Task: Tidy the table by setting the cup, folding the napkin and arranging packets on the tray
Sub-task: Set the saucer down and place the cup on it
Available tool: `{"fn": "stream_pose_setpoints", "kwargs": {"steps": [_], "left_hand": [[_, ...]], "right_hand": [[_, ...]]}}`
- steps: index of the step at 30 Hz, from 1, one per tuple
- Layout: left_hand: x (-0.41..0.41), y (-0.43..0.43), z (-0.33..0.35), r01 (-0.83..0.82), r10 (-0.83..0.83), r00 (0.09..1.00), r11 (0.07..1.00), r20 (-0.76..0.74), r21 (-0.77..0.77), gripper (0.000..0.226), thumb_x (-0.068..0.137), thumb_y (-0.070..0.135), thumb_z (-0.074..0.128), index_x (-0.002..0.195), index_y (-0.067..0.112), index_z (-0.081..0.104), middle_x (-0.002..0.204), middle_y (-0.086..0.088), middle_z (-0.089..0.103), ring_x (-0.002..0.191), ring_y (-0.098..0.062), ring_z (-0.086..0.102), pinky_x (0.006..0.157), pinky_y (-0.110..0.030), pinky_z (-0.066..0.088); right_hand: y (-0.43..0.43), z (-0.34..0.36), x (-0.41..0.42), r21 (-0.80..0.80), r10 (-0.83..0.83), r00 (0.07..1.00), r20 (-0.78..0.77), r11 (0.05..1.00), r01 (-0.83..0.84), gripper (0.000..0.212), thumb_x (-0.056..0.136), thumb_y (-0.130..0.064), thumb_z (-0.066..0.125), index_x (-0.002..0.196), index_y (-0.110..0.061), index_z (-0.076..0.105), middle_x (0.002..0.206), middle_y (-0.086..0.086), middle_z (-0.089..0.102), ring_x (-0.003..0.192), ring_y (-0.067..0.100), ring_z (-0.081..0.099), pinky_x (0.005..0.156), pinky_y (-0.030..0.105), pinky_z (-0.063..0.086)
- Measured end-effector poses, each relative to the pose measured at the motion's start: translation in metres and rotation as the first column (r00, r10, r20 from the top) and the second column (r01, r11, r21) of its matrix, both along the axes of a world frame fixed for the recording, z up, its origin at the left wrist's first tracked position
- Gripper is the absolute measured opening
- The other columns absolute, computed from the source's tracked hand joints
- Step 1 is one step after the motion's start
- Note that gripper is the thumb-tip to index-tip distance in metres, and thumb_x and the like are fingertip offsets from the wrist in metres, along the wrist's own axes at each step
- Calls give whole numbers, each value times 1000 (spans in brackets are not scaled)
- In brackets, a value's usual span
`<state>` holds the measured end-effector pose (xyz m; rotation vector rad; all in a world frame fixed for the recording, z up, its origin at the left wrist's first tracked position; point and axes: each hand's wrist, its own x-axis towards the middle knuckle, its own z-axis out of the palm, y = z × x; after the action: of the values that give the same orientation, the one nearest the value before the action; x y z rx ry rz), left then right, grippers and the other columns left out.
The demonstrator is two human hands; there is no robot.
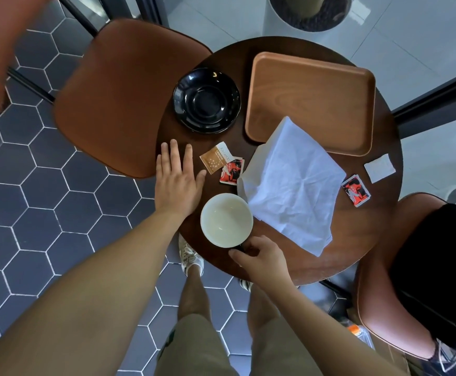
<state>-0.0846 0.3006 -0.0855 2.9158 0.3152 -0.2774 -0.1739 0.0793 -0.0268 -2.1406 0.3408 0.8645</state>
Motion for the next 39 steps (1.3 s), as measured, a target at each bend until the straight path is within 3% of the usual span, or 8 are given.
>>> {"fn": "stream_pose_setpoints", "kwargs": {"steps": [5,11,16,22,26,30,36,39], "left_hand": [[-1,0,-2,-3,3,1000,1000,2,12,69,104,50,33,159,12,15,167,-23,7,155,-41,3,126,-52,11],[-2,-2,-4,-7,6,999,1000,37,22,69,103,50,31,159,11,17,166,-24,10,154,-41,5,125,-53,12],[-3,-4,-7,-27,25,998,999,60,34,69,102,49,31,159,12,17,167,-23,11,155,-39,5,126,-52,11],[-4,-4,-10,-24,19,994,999,108,47,68,102,49,31,158,10,21,166,-24,15,155,-39,8,125,-52,12],[-4,-5,-9,-19,14,996,998,90,58,68,103,49,29,158,10,20,166,-24,13,155,-39,6,125,-53,12],[-5,-3,-7,4,-9,998,997,61,78,75,102,54,36,159,10,18,166,-24,10,155,-39,3,125,-53,10],[-4,-4,-11,-28,19,993,997,117,75,70,102,52,35,157,10,25,166,-23,15,155,-38,6,126,-51,10],[-3,-5,-13,-38,25,989,995,143,90,67,101,49,33,156,11,29,165,-23,18,155,-37,8,125,-51,13]], "right_hand": [[0,3,2,10,9,1000,-9,1000,-9,32,77,-37,81,61,-29,55,84,-8,59,73,7,57,60,13,35],[-4,10,9,2,24,997,79,1000,-24,26,79,-30,81,61,-25,62,74,-10,53,68,1,53,58,10,37],[-9,17,10,-19,29,978,205,999,-26,53,78,-19,81,44,-41,47,59,-13,47,63,2,49,59,11,35],[-14,37,6,83,-36,975,219,996,18,19,79,-12,82,70,-27,76,73,-3,63,75,8,59,63,15,42],[-7,49,16,120,-99,968,230,990,73,31,79,-12,80,63,-36,70,70,-13,63,73,6,59,64,12,40],[8,50,43,128,-139,964,229,985,112,14,82,-16,78,70,-23,73,74,-2,64,73,11,62,65,15,42],[40,42,104,217,-296,933,204,943,252,7,83,-24,75,79,-18,74,84,3,73,89,24,72,89,50,56],[59,34,138,298,-417,891,179,886,355,20,81,-24,75,73,-6,70,71,11,69,82,27,74,91,55,57]]}}
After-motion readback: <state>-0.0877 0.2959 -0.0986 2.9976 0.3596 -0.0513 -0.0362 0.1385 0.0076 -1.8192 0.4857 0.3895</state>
